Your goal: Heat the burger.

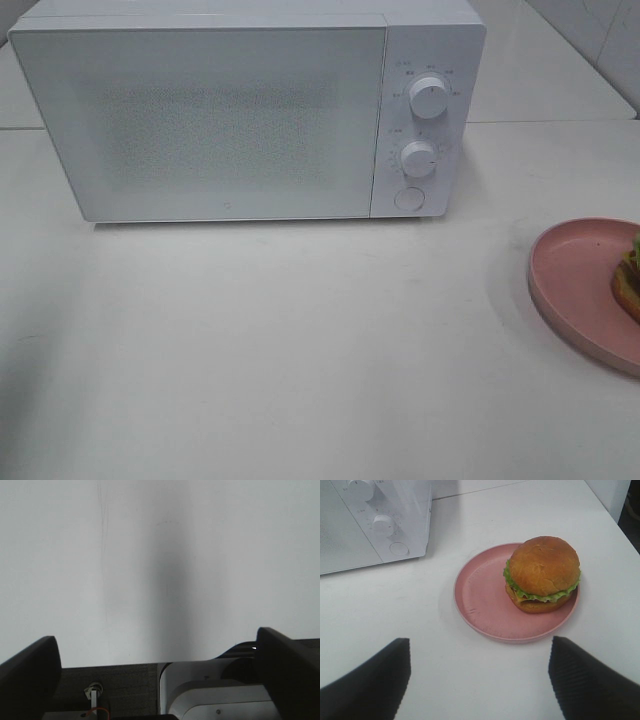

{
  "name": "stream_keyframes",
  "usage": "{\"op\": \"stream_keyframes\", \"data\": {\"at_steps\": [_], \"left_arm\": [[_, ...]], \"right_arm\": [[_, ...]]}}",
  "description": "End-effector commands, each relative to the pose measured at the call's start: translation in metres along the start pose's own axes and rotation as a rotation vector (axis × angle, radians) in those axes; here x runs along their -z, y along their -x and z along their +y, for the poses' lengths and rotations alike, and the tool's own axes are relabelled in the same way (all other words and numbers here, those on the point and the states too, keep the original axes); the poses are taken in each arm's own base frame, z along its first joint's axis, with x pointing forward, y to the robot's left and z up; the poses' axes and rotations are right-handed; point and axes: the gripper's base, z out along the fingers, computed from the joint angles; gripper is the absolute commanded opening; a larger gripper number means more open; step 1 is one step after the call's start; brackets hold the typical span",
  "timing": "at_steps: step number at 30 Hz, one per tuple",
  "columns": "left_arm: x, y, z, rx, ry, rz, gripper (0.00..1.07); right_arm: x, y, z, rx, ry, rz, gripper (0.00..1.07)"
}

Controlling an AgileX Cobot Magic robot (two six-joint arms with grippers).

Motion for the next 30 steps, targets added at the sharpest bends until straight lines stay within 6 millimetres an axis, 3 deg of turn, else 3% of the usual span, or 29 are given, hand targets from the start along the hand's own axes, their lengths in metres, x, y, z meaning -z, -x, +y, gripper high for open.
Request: {"op": "stream_keyframes", "data": {"at_steps": [1,8,10,18,23,30], "left_arm": [[-0.003,-0.024,0.001,0.007,0.002,-0.022,0.98],[-0.007,-0.061,0.001,0.005,0.001,-0.100,0.98],[-0.006,-0.082,0.001,0.003,0.000,-0.182,0.98],[0.012,-0.107,0.000,-0.014,0.001,-0.402,0.98],[0.029,-0.135,-0.001,-0.035,0.006,-0.611,0.98],[0.036,-0.153,-0.002,-0.045,0.004,-0.731,0.98]], "right_arm": [[0.004,-0.002,-0.001,0.004,-0.004,-0.034,0.76],[0.004,-0.002,-0.001,0.004,-0.004,-0.034,0.76],[0.004,-0.002,-0.001,0.004,-0.004,-0.034,0.76],[0.004,-0.002,-0.001,0.004,-0.004,-0.034,0.76],[0.004,-0.002,-0.001,0.004,-0.004,-0.034,0.76],[0.004,-0.002,-0.001,0.004,-0.004,-0.034,0.76]]}}
